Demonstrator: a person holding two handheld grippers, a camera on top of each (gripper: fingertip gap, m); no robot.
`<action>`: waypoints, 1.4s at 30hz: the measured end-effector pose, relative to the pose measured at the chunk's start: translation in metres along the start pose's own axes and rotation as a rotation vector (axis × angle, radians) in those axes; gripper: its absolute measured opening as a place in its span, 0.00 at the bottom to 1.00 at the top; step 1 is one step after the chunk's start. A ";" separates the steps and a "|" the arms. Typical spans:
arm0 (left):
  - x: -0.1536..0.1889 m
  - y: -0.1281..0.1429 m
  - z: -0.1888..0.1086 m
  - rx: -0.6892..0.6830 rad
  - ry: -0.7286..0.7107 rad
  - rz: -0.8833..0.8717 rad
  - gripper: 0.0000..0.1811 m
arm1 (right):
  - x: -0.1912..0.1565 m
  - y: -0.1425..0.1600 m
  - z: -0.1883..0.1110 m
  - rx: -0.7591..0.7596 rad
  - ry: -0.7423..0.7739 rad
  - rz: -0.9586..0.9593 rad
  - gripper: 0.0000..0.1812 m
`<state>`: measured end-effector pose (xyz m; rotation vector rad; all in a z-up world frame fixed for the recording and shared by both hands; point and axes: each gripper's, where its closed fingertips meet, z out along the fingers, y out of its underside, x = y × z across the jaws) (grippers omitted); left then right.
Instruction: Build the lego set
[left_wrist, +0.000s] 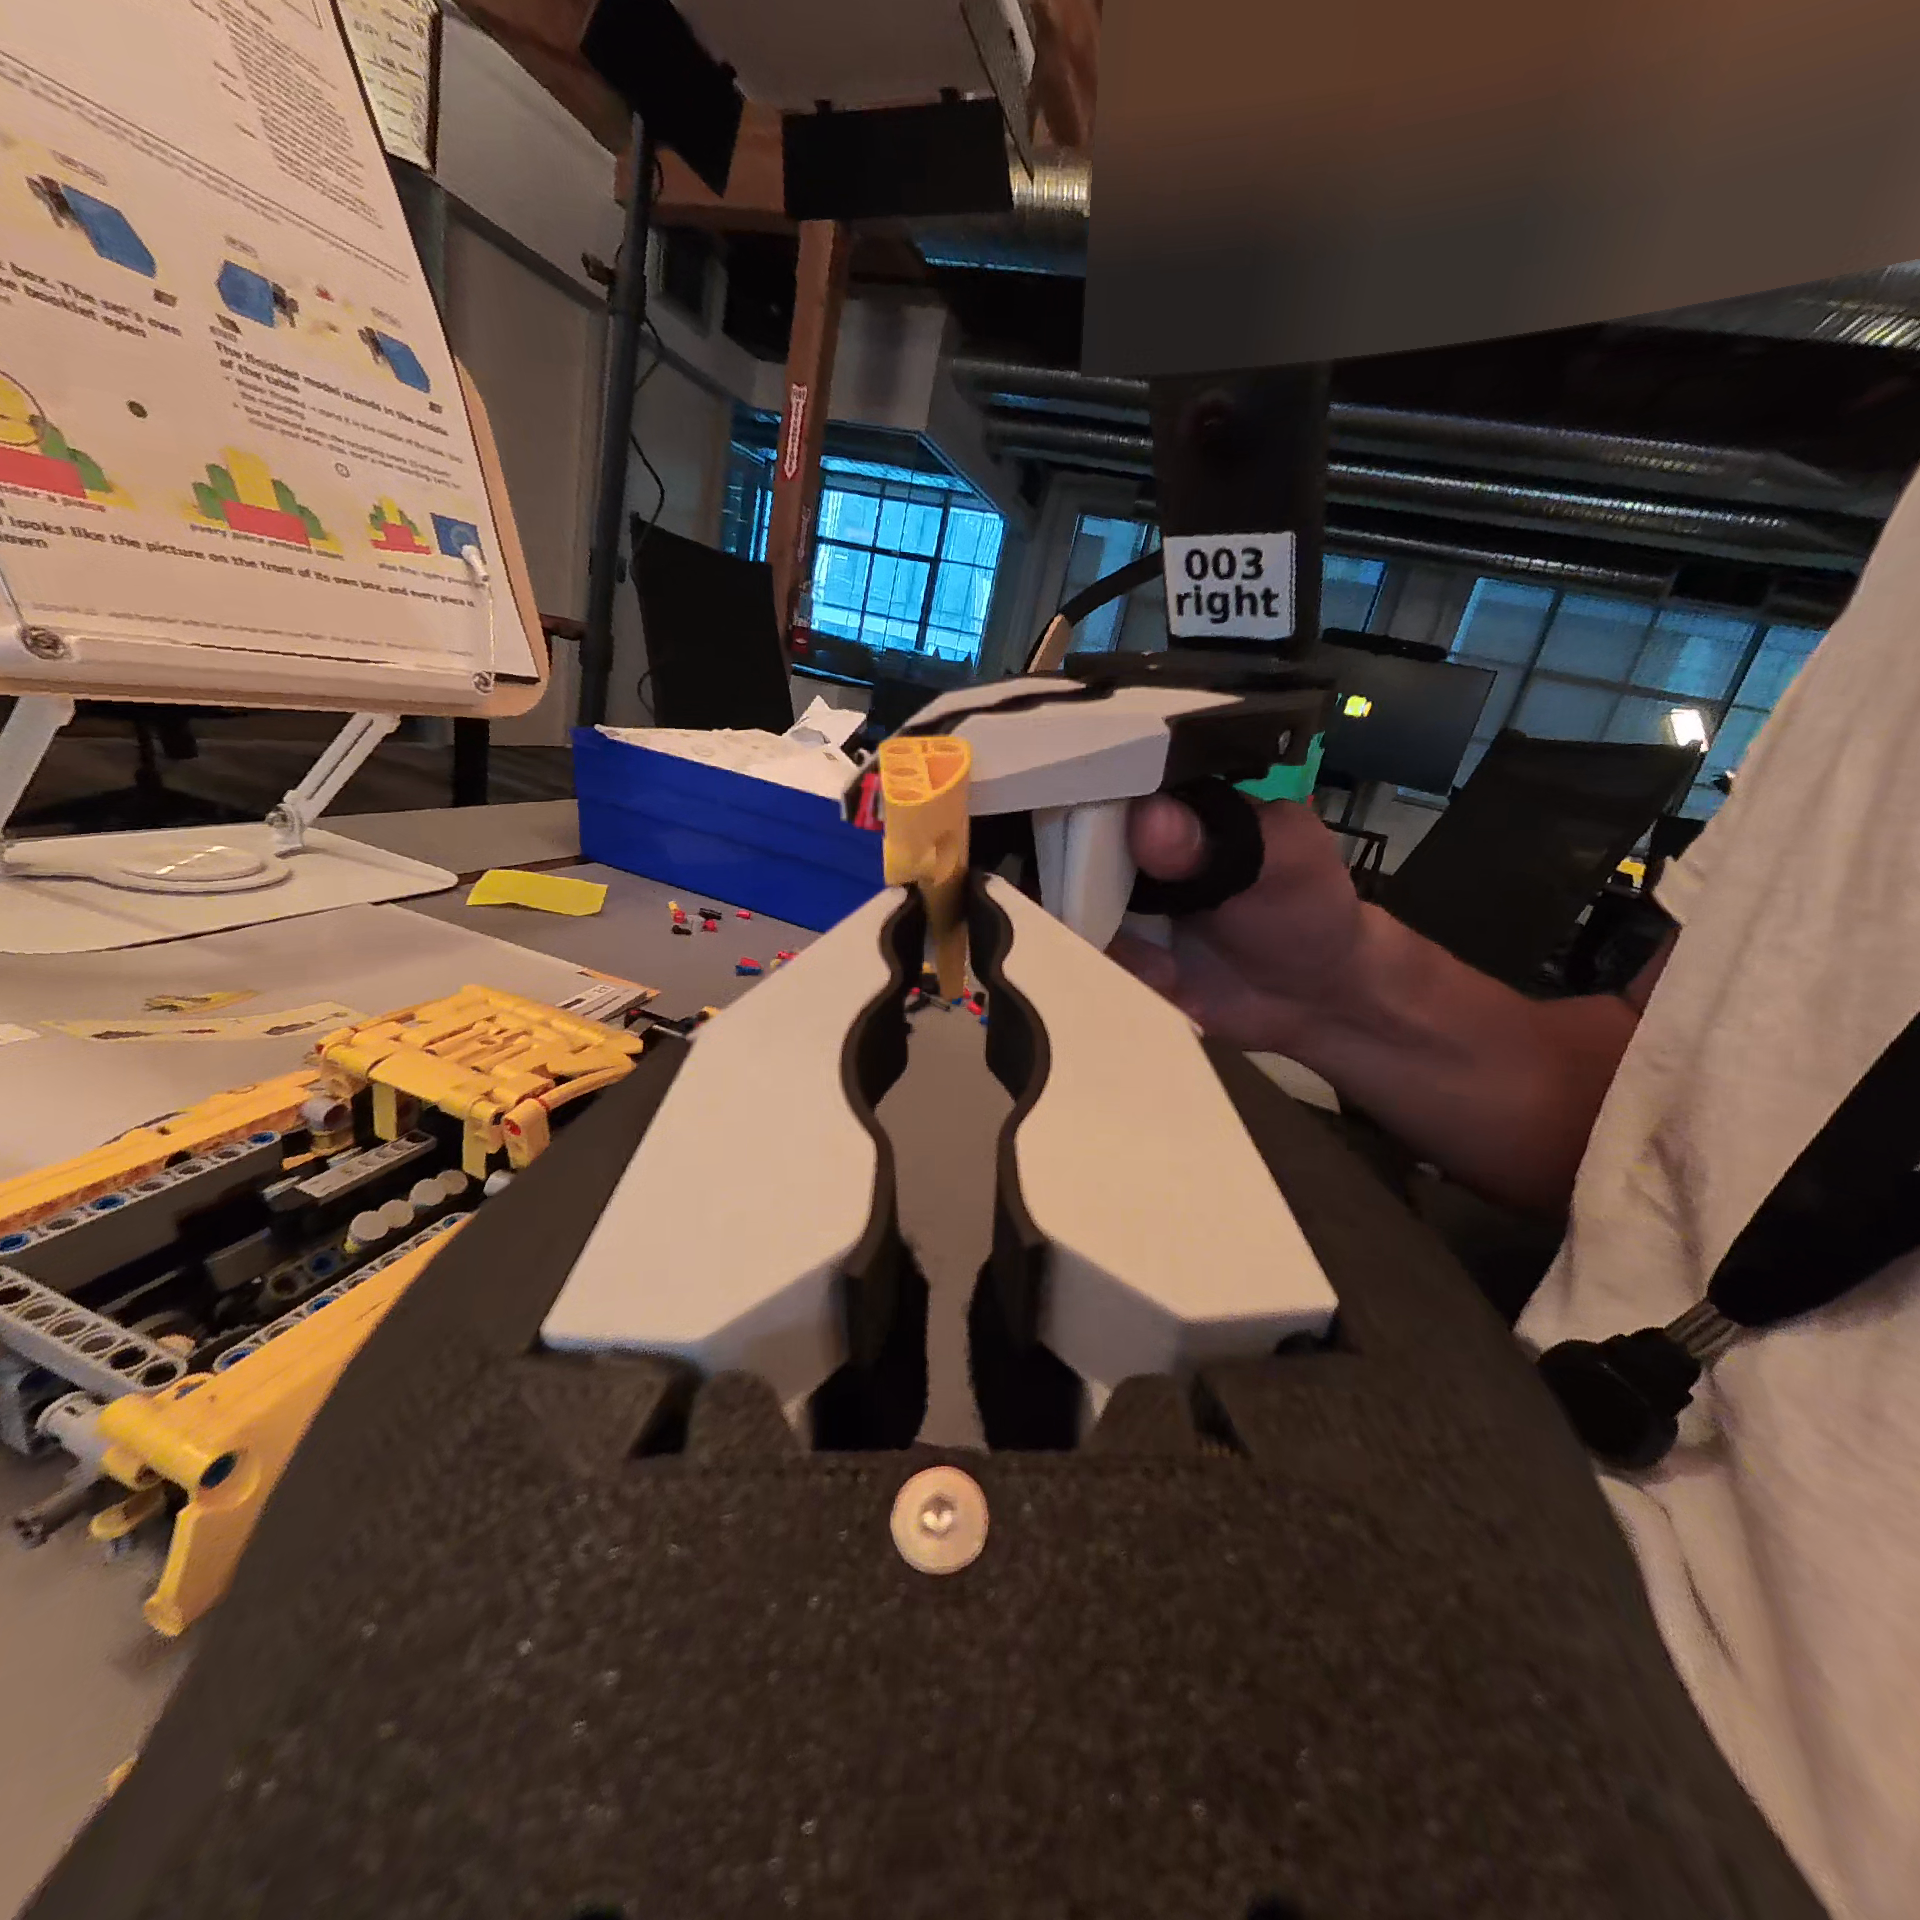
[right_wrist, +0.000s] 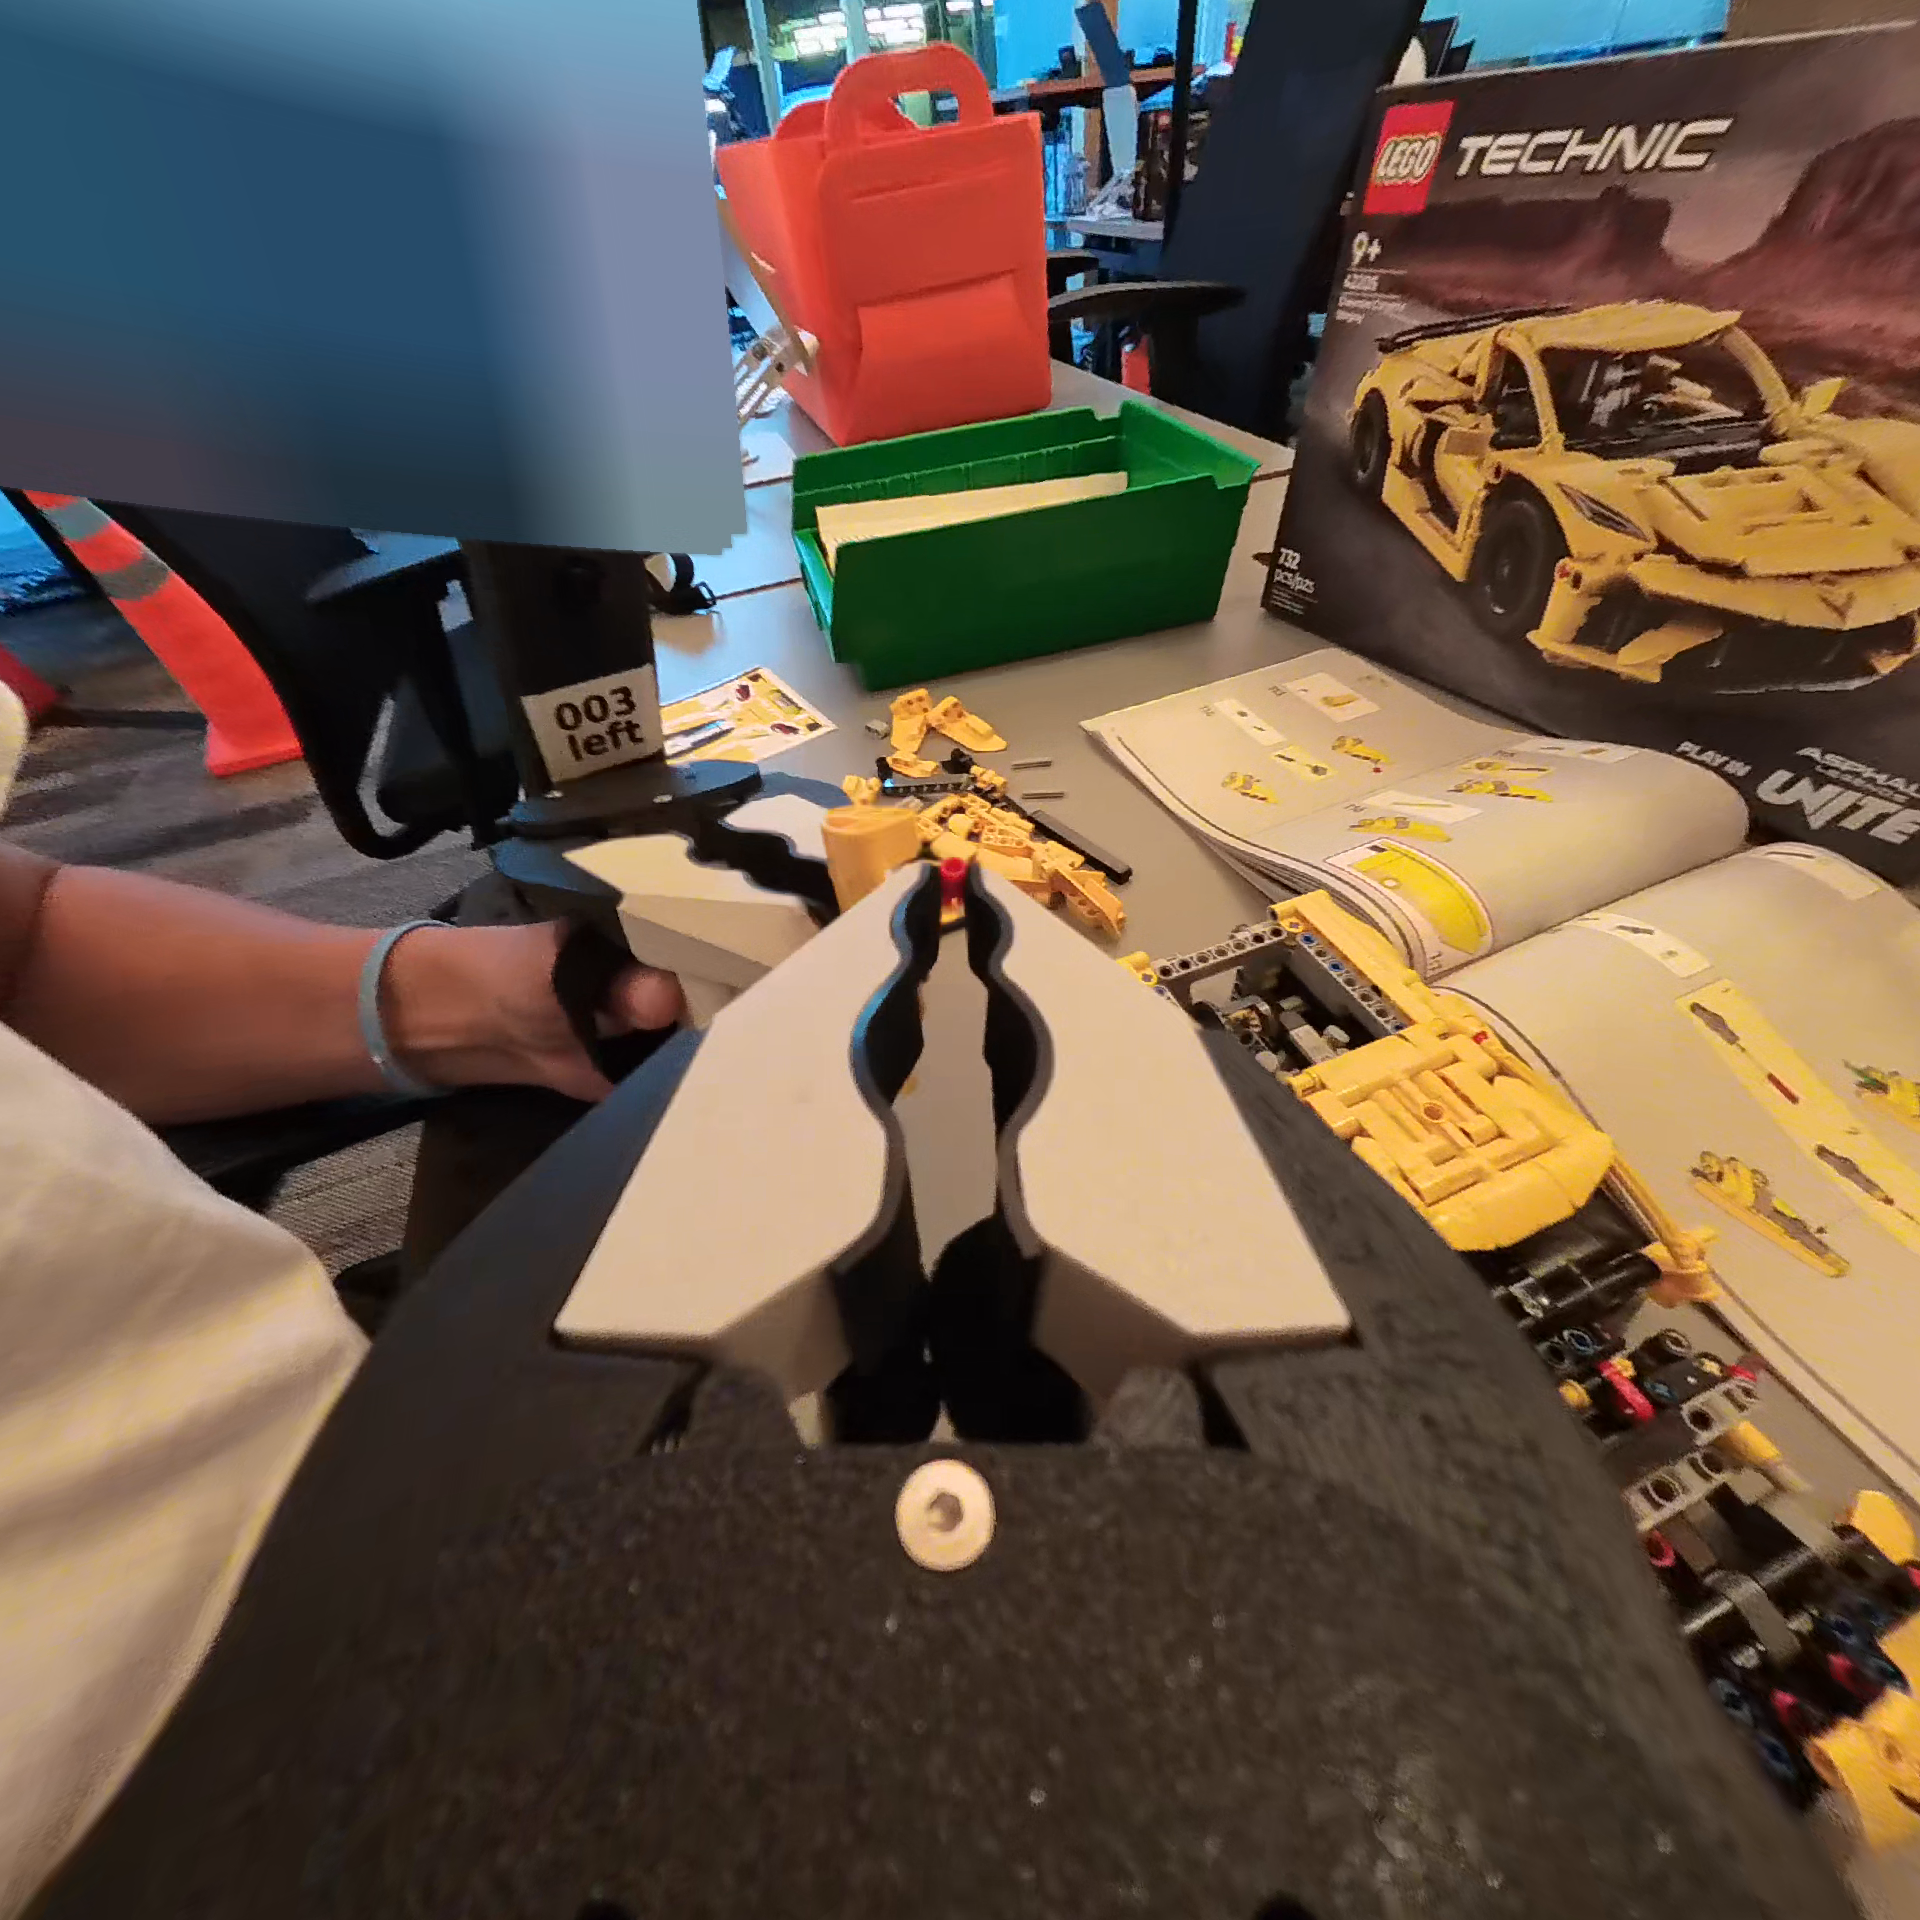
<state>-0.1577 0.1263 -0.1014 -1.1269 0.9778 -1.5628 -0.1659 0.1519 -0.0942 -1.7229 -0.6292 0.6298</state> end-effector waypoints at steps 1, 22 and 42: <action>0.000 0.002 0.000 -0.013 0.000 -0.002 0.04 | 0.001 0.002 0.000 -0.013 0.004 -0.007 0.02; -0.016 0.016 -0.001 -0.090 -0.077 -0.004 0.04 | 0.079 0.196 -0.138 -0.566 0.061 -0.092 0.02; -0.010 0.018 0.001 -0.094 -0.050 -0.020 0.04 | 0.083 0.198 -0.145 -0.615 0.085 -0.113 0.05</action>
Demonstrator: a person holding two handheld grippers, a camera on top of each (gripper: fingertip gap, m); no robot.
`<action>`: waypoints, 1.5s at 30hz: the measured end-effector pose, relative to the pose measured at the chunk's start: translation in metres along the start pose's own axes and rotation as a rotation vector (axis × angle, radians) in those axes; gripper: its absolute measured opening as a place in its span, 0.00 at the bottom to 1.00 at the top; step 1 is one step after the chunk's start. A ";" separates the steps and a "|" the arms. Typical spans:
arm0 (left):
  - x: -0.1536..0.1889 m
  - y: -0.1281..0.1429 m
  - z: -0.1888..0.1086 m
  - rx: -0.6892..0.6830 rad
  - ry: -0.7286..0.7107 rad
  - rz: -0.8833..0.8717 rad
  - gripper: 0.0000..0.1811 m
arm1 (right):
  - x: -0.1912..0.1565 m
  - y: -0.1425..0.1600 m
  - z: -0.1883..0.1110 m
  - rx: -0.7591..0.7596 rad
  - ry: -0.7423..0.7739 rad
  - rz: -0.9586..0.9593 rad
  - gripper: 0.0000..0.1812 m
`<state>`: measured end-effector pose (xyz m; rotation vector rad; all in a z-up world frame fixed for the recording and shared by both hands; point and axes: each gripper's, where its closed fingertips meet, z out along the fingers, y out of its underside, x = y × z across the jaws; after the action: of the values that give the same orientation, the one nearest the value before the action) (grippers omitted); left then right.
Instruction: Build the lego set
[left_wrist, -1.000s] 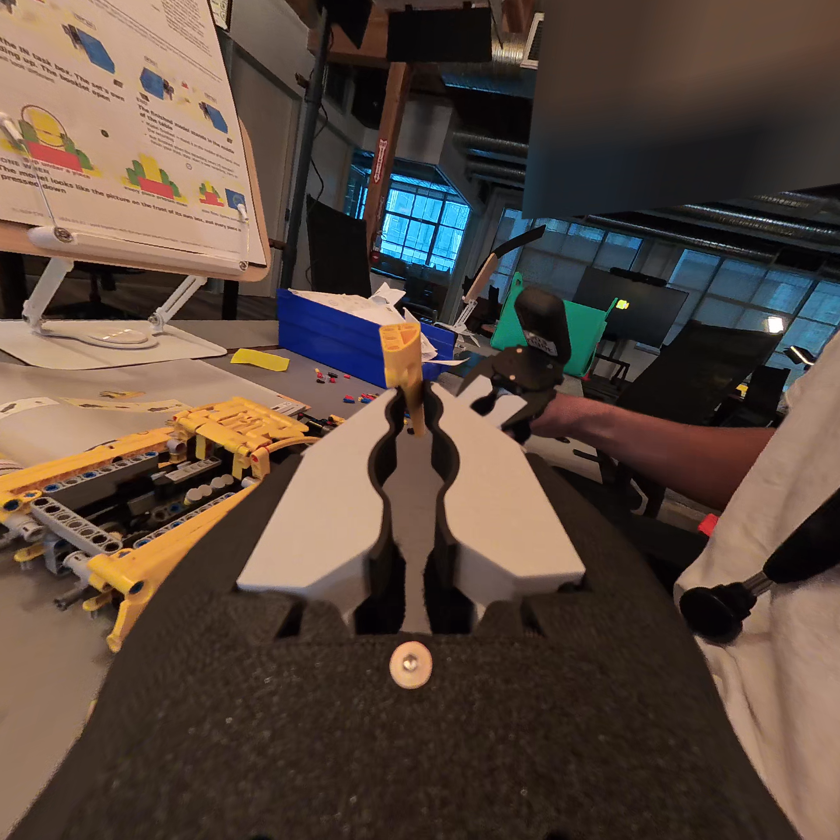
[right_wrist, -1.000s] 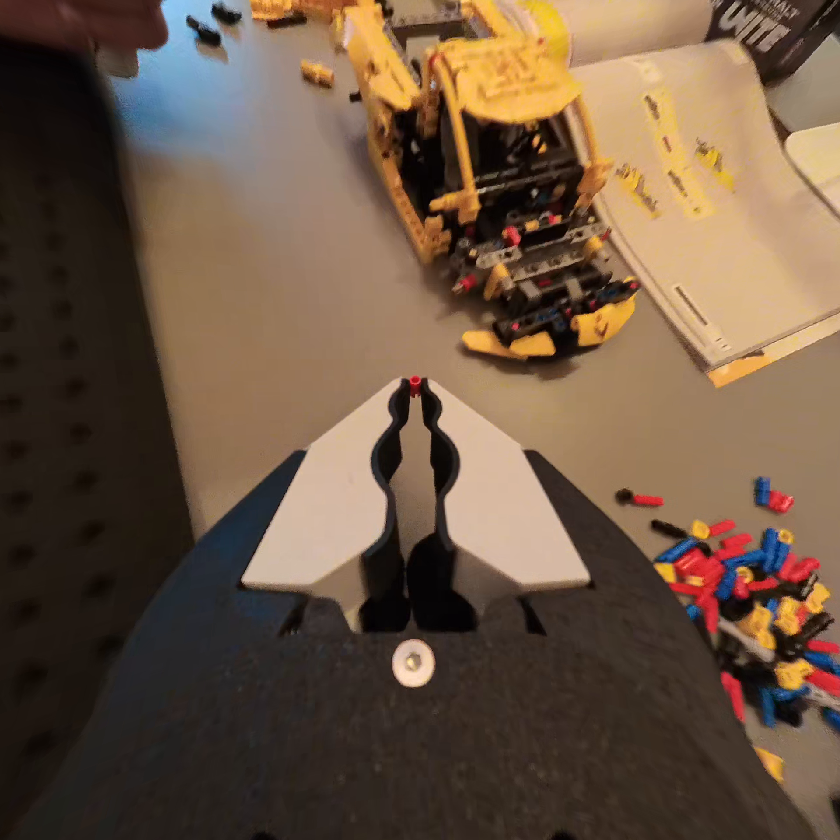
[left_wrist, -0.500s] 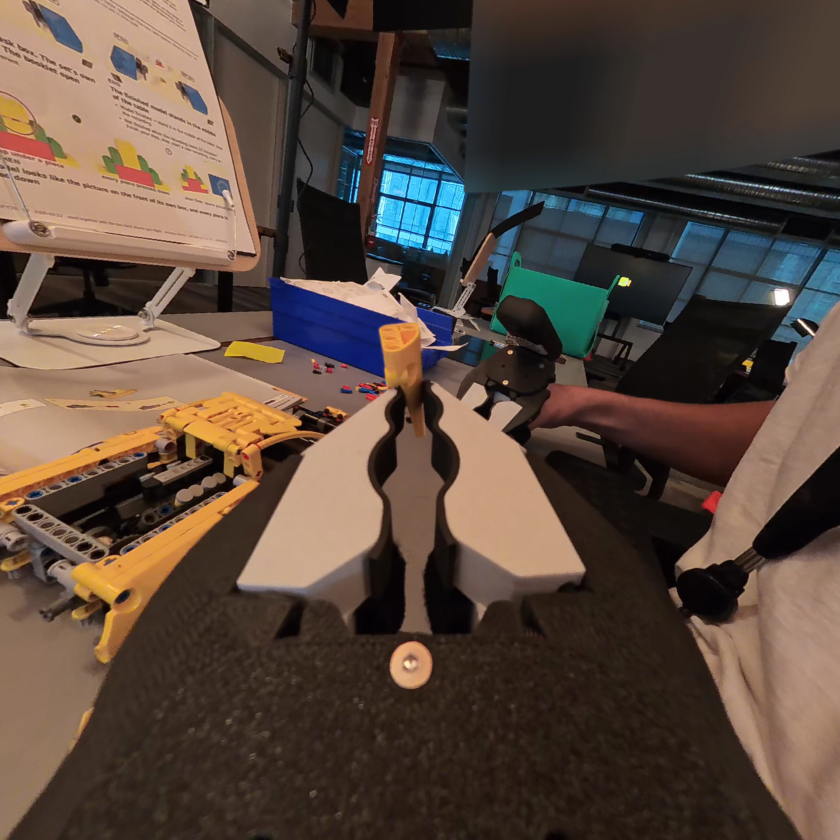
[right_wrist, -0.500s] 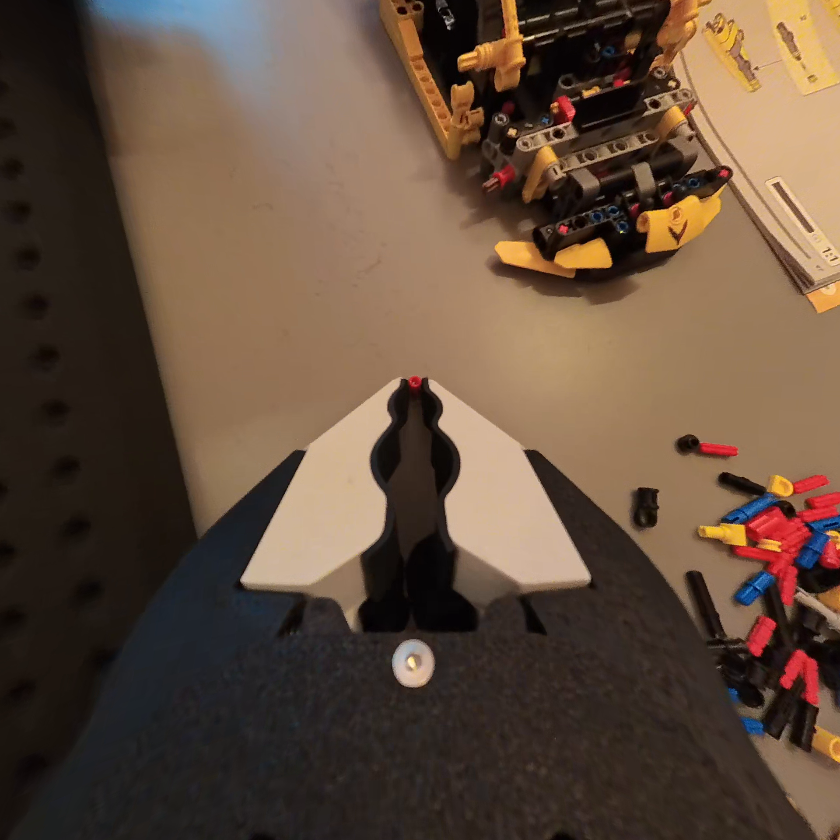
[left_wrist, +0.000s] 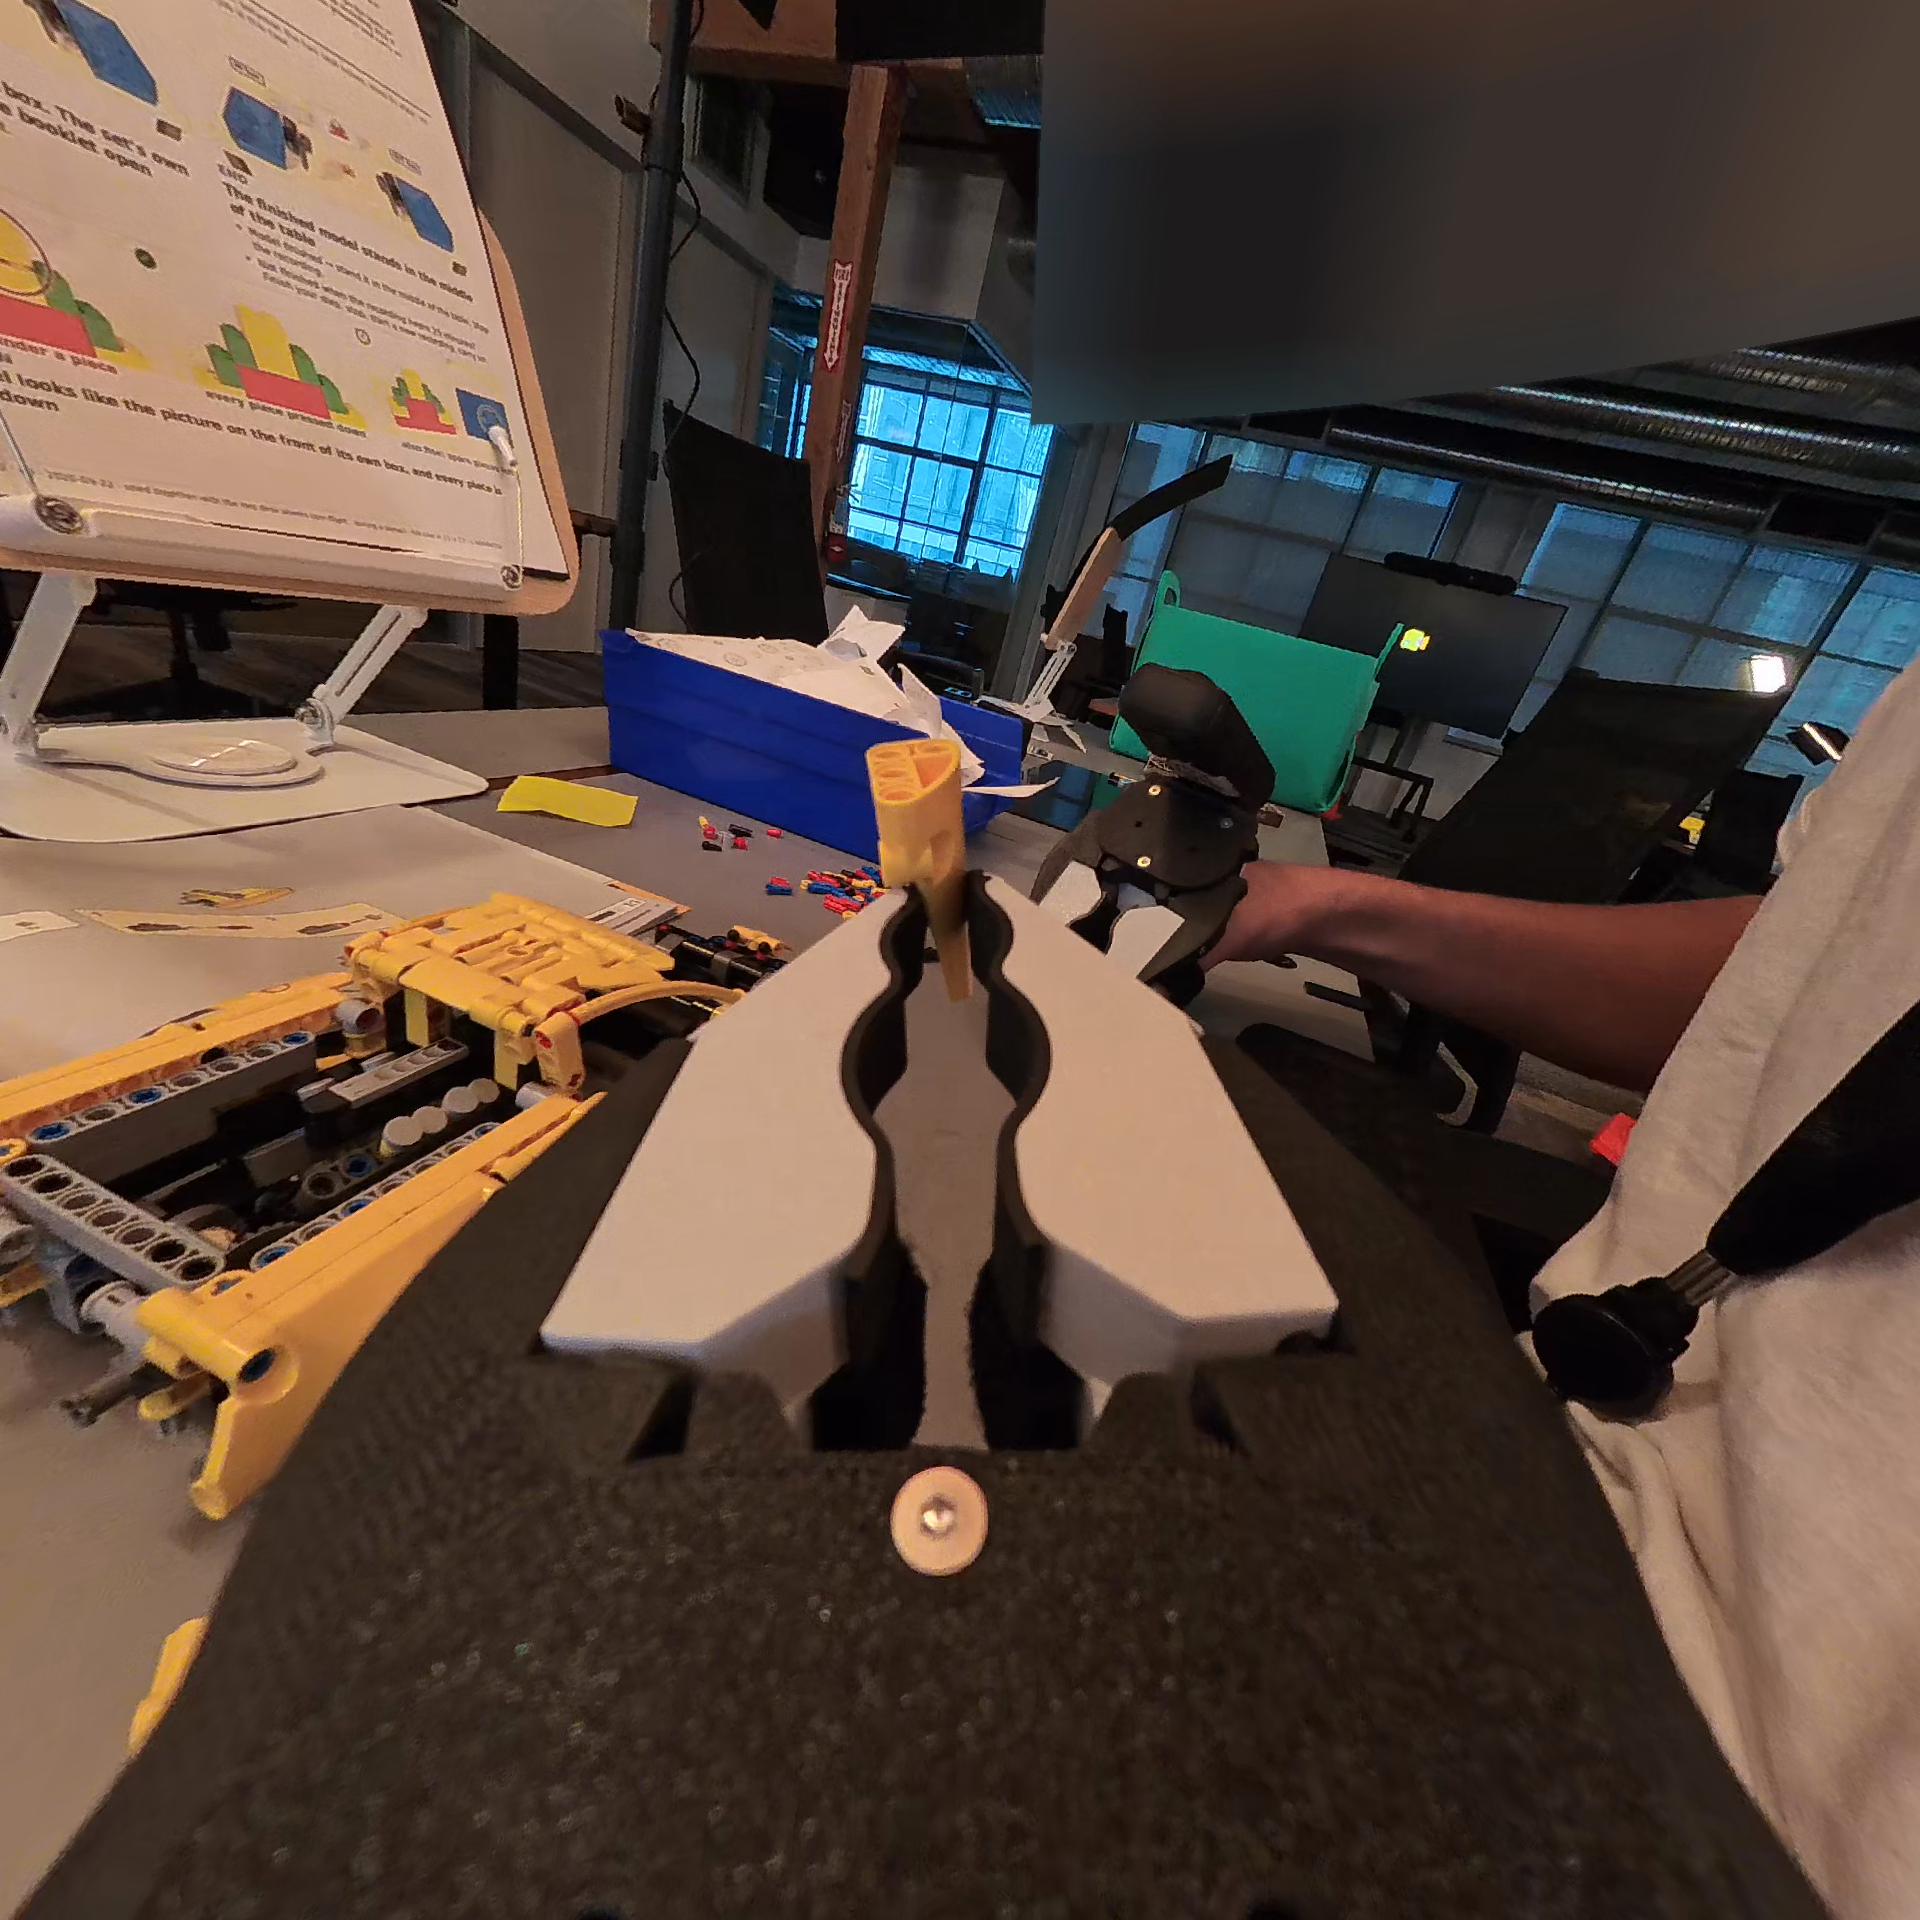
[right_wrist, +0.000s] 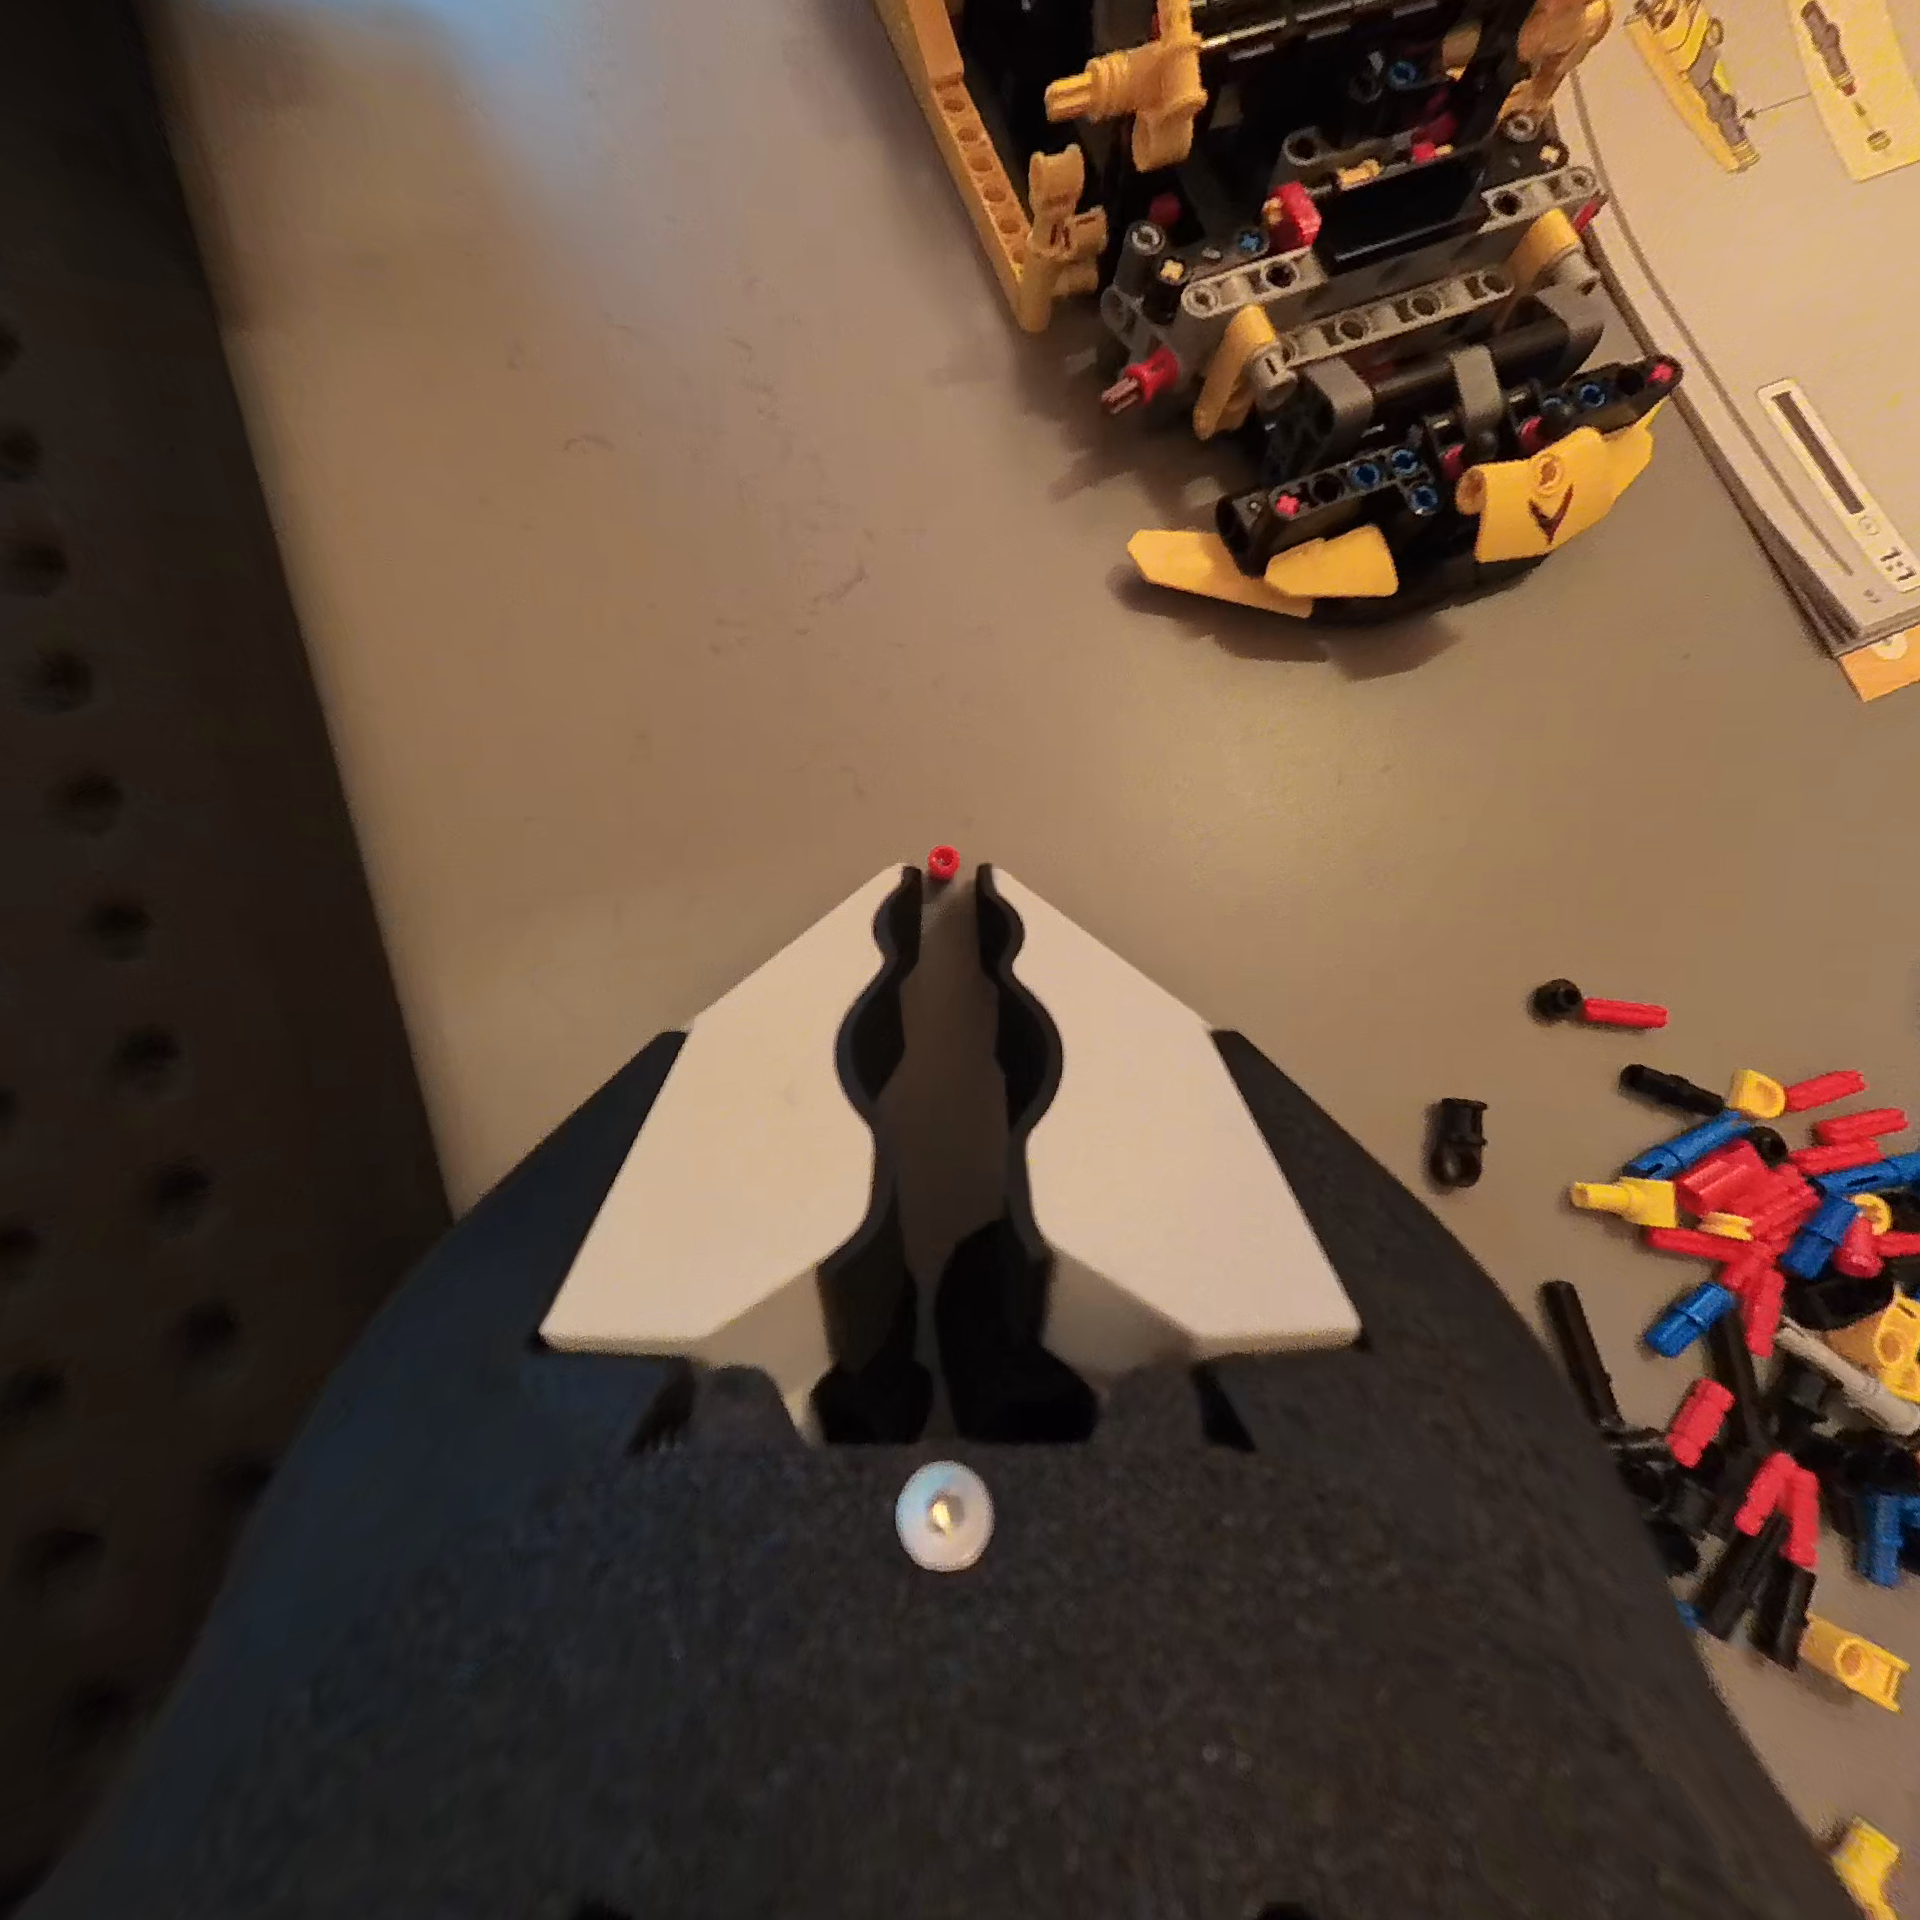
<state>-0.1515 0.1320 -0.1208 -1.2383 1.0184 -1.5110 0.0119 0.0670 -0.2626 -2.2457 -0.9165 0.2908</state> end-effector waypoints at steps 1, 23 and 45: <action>0.000 0.000 0.000 0.001 0.000 -0.001 0.04 | 0.001 0.000 -0.001 -0.002 0.006 -0.003 0.05; 0.016 -0.027 -0.008 0.166 0.132 -0.079 0.04 | -0.074 -0.227 -0.037 0.812 -0.301 0.182 0.01; 0.021 -0.043 -0.012 0.257 0.138 -0.050 0.04 | -0.082 -0.246 -0.023 0.992 -0.584 0.439 0.01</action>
<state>-0.1715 0.1231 -0.0769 -0.9962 0.8535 -1.7254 -0.1685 0.1258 -0.0849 -1.3841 -0.3570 1.3246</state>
